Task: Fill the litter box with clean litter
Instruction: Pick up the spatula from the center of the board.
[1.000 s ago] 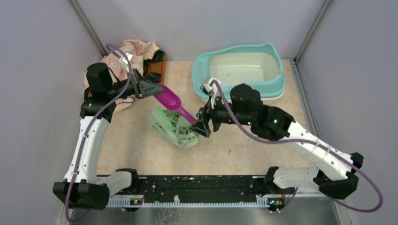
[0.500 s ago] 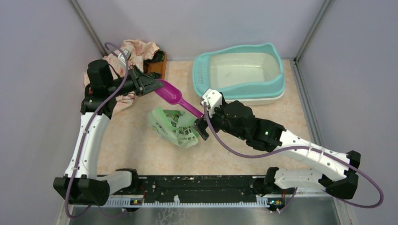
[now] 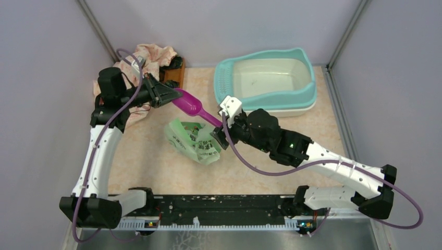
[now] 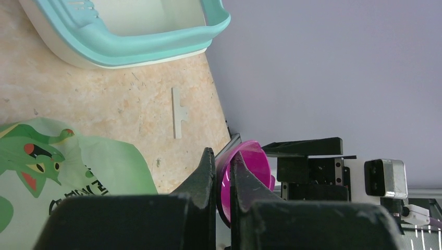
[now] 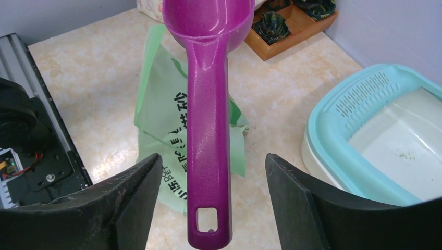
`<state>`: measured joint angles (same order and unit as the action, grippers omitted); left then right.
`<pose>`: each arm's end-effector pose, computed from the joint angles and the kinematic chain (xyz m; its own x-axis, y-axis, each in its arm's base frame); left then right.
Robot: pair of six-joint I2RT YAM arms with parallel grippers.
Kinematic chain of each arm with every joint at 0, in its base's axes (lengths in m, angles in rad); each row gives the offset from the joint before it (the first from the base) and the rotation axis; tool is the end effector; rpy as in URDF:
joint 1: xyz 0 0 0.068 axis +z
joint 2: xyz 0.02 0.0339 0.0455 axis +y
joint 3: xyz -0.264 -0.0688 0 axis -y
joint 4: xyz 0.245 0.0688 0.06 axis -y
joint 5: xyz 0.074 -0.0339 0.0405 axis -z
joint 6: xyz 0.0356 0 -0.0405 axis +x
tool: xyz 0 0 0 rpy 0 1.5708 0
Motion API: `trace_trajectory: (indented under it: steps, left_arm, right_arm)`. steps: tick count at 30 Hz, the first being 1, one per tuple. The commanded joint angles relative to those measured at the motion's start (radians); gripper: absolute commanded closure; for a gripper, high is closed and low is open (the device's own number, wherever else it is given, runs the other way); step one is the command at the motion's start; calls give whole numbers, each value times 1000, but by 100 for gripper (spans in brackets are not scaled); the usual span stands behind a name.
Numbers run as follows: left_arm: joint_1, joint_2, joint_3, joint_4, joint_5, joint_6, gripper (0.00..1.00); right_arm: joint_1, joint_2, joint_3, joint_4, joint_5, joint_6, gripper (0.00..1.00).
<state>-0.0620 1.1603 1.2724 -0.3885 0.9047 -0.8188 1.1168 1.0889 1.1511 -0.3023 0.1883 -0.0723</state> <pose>0.2415 -0.0430 0.4164 -0.7654 -0.4046 -0.5005 0.3429 0.4016 -0.8492 0.1131 0.2166 0.3966 -0.0460 -0.2561 -0.9656 -0.8085 0.5772 -0.1146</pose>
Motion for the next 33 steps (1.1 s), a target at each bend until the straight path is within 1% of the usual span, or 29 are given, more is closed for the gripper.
trace_trajectory:
  steps: [1, 3, 5, 6, 8, 10, 16, 18, 21, 24, 26, 33]
  left_arm:
    - [-4, -21, -19, 24, -7, -17, 100]
    - [-4, -22, -25, 30, -10, -22, 100]
    - [-4, -25, -28, 31, -16, -22, 100]
    - [-4, -24, -28, 31, -18, -22, 100]
    - [-4, -21, -31, 33, -18, -24, 100]
    - [-4, -19, -38, 50, -13, -37, 100]
    - [-4, -18, -83, 142, 28, -113, 100]
    - [-4, -16, -89, 151, 38, -122, 100]
    - [-4, -21, -115, 183, 52, -144, 100]
    - [-4, -23, -129, 196, 55, -154, 100]
    - [-3, -27, -156, 242, 71, -184, 100]
    - [-2, -32, -208, 318, 85, -241, 100]
  right_arm:
    - [-6, -2, 61, 69, -44, -11, 31]
    - [-9, 2, 67, 64, -50, -11, 35]
    - [-8, 2, 67, 60, -55, -11, 44]
    - [-10, 1, 67, 60, -55, -11, 46]
    - [-10, 0, 67, 51, -58, -11, 46]
    - [-10, 1, 65, 46, -59, -11, 43]
    - [-12, -8, 38, 58, -52, -11, 43]
    - [-13, -12, 32, 66, -49, -10, 45]
    - [-19, -12, 25, 67, -49, -9, 57]
    - [-25, -19, 15, 74, -53, -6, 58]
    - [-32, -21, 11, 73, -57, -5, 58]
    - [-48, -23, 0, 63, -71, -3, 58]
